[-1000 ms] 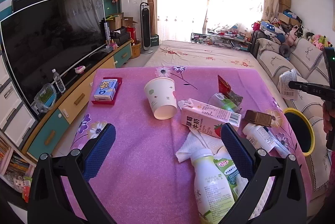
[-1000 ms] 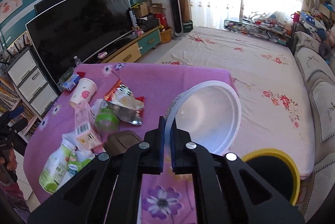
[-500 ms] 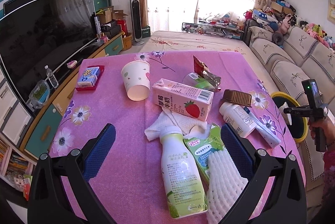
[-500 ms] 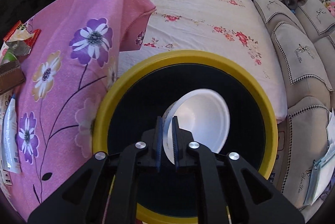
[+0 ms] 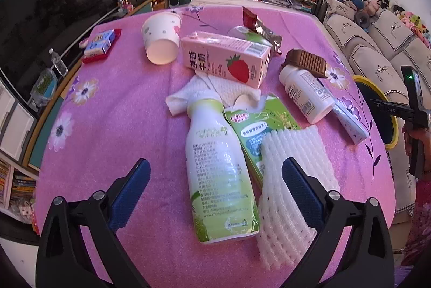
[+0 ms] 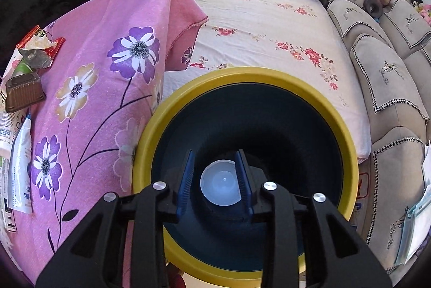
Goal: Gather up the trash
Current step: 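Grasp the white-green spray bottle with the left gripper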
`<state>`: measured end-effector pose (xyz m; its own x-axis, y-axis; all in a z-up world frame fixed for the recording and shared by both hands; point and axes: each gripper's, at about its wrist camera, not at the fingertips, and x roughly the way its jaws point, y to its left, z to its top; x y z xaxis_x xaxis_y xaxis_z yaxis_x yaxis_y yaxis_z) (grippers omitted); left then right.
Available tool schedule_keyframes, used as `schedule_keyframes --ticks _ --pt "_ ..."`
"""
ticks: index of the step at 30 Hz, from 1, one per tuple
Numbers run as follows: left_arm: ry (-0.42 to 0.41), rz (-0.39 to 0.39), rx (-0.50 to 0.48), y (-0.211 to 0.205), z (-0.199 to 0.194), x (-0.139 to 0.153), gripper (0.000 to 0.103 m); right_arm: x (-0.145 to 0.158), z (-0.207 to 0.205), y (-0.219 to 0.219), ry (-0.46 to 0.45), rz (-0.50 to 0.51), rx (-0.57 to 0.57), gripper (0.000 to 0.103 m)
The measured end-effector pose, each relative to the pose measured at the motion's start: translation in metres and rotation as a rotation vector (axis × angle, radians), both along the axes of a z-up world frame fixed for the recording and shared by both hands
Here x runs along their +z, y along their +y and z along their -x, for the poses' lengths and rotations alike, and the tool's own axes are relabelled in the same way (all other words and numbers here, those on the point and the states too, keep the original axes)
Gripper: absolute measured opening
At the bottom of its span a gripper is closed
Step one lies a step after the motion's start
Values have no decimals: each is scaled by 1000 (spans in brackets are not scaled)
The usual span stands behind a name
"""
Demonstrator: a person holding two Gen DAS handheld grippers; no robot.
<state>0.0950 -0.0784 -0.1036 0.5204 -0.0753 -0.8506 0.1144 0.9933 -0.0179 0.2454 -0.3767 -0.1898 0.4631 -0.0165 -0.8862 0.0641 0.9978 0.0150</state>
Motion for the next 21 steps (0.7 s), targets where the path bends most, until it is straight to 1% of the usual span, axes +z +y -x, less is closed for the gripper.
schedule_keyframes --ticks 3,4,5,7,10,12,13,14,15,19,21 --pt "33 -12 12 0 -3 -12 85 4 2 4 -10 -4 8 32" --pt "41 -16 14 1 -5 -15 80 5 2 6 -13 -5 11 32" --pt "51 -17 17 3 -7 -18 78 6 2 7 -15 -7 15 33" --pt "66 -20 22 5 -11 -24 78 8 3 11 -18 -9 23 34" --pt "71 -30 20 6 -16 -29 78 10 3 14 -20 -10 30 34" --pt "68 -37 17 5 -18 -31 76 11 4 16 -22 -11 31 34" --pt "68 -37 15 5 -19 -31 69 11 4 17 -22 -13 32 34" --pt "72 -30 10 5 -20 -32 58 10 5 18 -22 -15 33 34" --pt "79 -18 4 6 -21 -33 52 11 6 18 -23 -16 33 34" --pt "68 -19 -16 7 -17 -31 51 13 10 18 -27 -21 33 34" --pt "60 -14 -22 10 -12 -25 51 13 11 17 -29 -23 31 34"
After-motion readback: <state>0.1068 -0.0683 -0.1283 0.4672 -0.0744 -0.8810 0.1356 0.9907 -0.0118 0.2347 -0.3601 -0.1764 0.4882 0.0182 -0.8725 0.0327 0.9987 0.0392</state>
